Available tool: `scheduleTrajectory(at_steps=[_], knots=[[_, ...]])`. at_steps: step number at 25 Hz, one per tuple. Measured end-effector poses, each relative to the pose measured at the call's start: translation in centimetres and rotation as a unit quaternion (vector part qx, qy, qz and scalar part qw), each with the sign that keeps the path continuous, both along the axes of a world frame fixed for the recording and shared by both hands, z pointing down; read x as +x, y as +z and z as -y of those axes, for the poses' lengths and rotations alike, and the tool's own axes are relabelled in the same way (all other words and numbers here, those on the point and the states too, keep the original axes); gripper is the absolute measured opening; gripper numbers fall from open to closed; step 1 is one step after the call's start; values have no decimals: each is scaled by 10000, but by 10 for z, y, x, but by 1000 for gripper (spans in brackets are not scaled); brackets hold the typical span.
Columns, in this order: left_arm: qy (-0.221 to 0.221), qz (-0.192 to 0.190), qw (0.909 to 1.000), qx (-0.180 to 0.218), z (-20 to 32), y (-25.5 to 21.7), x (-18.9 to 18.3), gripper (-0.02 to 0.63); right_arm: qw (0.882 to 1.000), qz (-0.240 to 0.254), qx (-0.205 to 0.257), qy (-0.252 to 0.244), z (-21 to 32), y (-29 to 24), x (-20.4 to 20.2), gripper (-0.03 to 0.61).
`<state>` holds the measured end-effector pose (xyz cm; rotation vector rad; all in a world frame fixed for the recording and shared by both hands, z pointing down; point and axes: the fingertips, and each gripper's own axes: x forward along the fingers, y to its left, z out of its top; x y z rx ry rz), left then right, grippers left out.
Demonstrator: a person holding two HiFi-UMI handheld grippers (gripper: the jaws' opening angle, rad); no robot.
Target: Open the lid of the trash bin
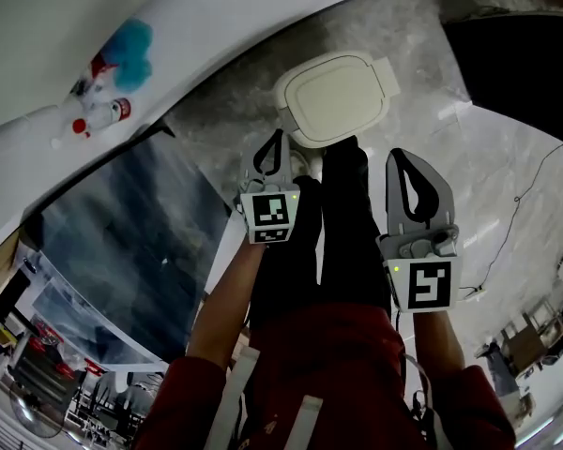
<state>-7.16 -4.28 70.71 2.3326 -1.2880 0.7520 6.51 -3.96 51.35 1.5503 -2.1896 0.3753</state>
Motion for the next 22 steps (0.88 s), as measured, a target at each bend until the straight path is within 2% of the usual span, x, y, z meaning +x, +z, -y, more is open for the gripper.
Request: scheduleTrajectory(at_steps=[9, 15, 17, 22], knots=[[-181, 199, 9965, -792, -15, 73, -8, 20, 9995, -24, -143, -290, 11, 28, -1, 0], [-315, 314, 9906, -1291, -23, 114, -9, 82, 9990, -2, -323, -316, 14, 44, 2, 0], [-324, 360, 9892, -1386, -24, 124, -9, 107, 9987, -22, -372, -361, 14, 49, 3, 0], [-329, 478, 9874, -1475, -19, 142, -9, 119, 9981, -25, -427, -440, 17, 59, 1, 0]])
